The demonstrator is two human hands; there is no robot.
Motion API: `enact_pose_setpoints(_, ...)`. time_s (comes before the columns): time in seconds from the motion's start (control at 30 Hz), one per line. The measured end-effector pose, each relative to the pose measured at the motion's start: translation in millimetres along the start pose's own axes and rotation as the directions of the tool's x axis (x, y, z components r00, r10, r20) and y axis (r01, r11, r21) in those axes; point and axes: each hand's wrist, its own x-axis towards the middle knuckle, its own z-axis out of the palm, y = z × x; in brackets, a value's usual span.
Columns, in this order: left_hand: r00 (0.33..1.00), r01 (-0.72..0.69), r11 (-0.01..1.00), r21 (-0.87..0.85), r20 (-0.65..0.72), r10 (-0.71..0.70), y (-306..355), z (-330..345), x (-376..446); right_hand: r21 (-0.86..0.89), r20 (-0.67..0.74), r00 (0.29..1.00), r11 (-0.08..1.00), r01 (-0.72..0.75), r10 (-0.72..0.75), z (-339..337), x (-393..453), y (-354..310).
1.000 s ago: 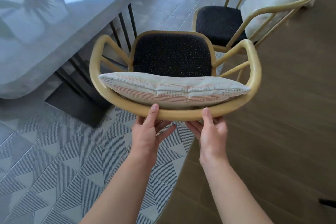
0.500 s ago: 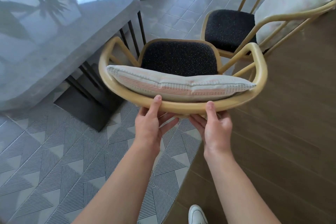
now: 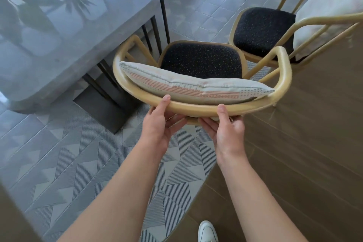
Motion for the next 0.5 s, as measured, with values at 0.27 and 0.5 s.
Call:
enact_pose_setpoints(0.27,0.995,0.069,0.996,-0.058,-0.069,-0.073,-14,2,-33,-0.136,0.007,0.997,0.988,-0.071,0.073,-18,-17,-17)
enact_pose_setpoints(0.5,0.982,0.134,0.981,-0.14,-0.112,-0.15,-38,17,-69,-0.214,-0.07,0.996,0.974,-0.074,0.06,-42,-22,-37)
